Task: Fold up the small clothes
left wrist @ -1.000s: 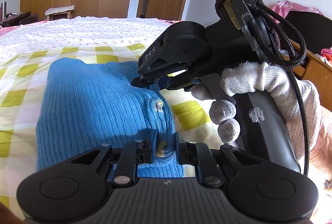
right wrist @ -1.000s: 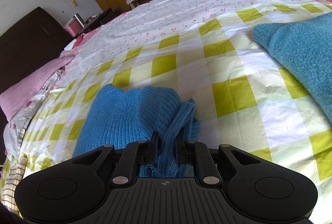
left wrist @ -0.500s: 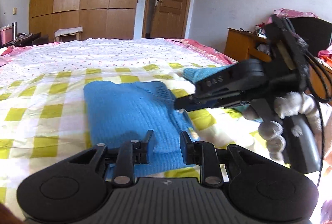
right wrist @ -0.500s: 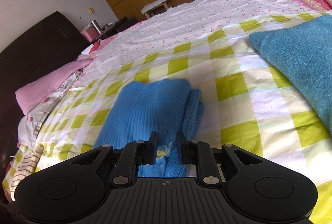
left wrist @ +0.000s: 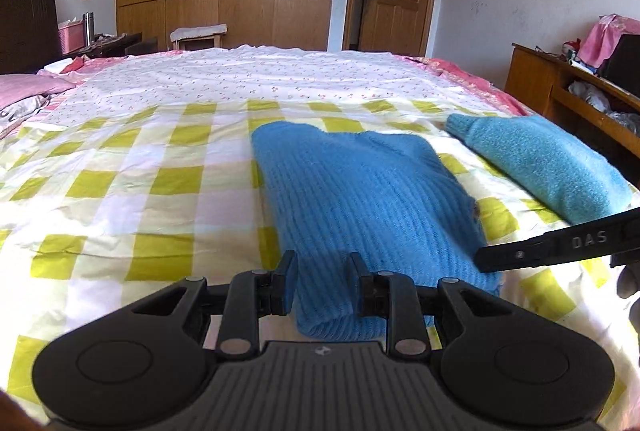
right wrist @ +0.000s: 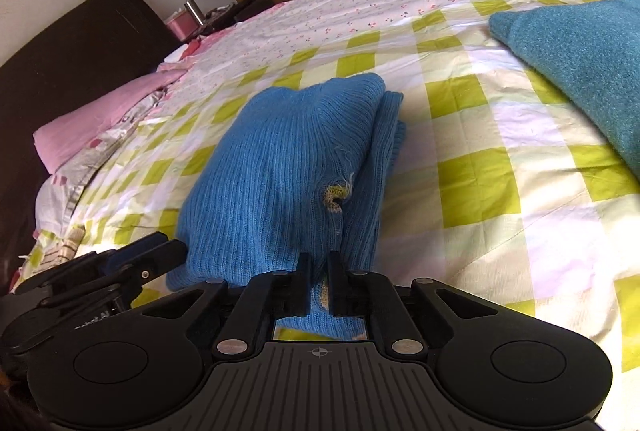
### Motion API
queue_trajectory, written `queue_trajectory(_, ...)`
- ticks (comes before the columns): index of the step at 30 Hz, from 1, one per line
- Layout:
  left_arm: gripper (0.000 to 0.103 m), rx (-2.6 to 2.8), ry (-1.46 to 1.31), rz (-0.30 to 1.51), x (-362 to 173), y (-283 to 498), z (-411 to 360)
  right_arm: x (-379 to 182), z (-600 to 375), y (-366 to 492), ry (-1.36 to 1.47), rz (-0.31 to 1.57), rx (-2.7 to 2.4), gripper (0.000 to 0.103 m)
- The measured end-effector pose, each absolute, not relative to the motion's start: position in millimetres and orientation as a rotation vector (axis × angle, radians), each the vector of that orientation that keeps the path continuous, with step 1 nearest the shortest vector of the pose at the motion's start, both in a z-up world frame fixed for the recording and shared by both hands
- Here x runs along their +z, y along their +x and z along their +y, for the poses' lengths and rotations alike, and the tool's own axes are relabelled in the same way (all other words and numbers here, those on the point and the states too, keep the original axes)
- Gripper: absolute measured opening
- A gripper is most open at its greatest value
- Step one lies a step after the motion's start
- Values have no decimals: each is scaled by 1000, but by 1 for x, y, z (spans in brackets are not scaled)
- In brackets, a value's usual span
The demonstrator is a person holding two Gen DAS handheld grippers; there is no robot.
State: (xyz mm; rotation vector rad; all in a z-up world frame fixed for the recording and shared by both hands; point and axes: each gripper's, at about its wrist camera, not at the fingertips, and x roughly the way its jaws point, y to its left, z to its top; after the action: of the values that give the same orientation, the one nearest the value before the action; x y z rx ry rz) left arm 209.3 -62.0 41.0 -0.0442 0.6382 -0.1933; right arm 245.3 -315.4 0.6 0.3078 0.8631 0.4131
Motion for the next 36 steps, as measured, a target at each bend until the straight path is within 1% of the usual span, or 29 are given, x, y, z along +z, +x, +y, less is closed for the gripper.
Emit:
queue_trajectory(4, 32, -171, -26, 701, 26, 212, -56, -16, -319, 243, 320, 905, 399, 6)
queue_trajectory(8, 35, -172, -1, 707, 25, 209, -55, -17, -320, 236, 328, 903, 398, 6)
queue_trajectory(11, 35, -180, 12, 693, 32, 205, -55, -8, -318, 232, 281, 892, 394, 6)
queue_trajectory(14, 34, -189, 4, 659, 46, 201, -53, 9, -317, 230, 270, 859, 409, 14)
queue_trajectory(17, 34, -201, -17, 622, 59, 202, -51, 26, -315, 229, 252, 797, 401, 14)
queue_trajectory(18, 34, -205, -19, 613, 62, 205, -52, 30, -314, 231, 246, 776, 396, 17)
queue_trajectory(20, 35, -210, -16, 599, 67, 213, -55, 36, -310, 237, 237, 744, 384, 28)
queue_trajectory(21, 35, -209, -17, 595, 68, 217, -57, 36, -308, 243, 236, 737, 364, 40)
queue_trajectory(22, 36, -212, -25, 592, 69, 223, -58, 35, -306, 250, 236, 729, 345, 46)
queue_trajectory(24, 37, -221, -59, 607, 68, 236, -58, 29, -304, 265, 239, 722, 298, 47)
queue_trajectory(28, 38, -225, -107, 643, 59, 257, -59, 10, -304, 289, 322, 773, 292, 46)
queue_trajectory(29, 38, -222, -103, 649, 56, 260, -61, 5, -302, 292, 314, 786, 281, 44)
queue_trajectory(31, 39, -225, -100, 656, 51, 262, -63, -5, -300, 294, 312, 810, 261, 35)
queue_trajectory(33, 40, -225, -87, 652, 48, 261, -65, -10, -302, 293, 326, 809, 264, 32)
queue_trajectory(34, 42, -224, -81, 648, 47, 261, -65, -11, -303, 291, 335, 809, 266, 29)
queue_trajectory(36, 43, -223, -80, 647, 45, 260, -66, -12, -305, 290, 345, 812, 267, 27)
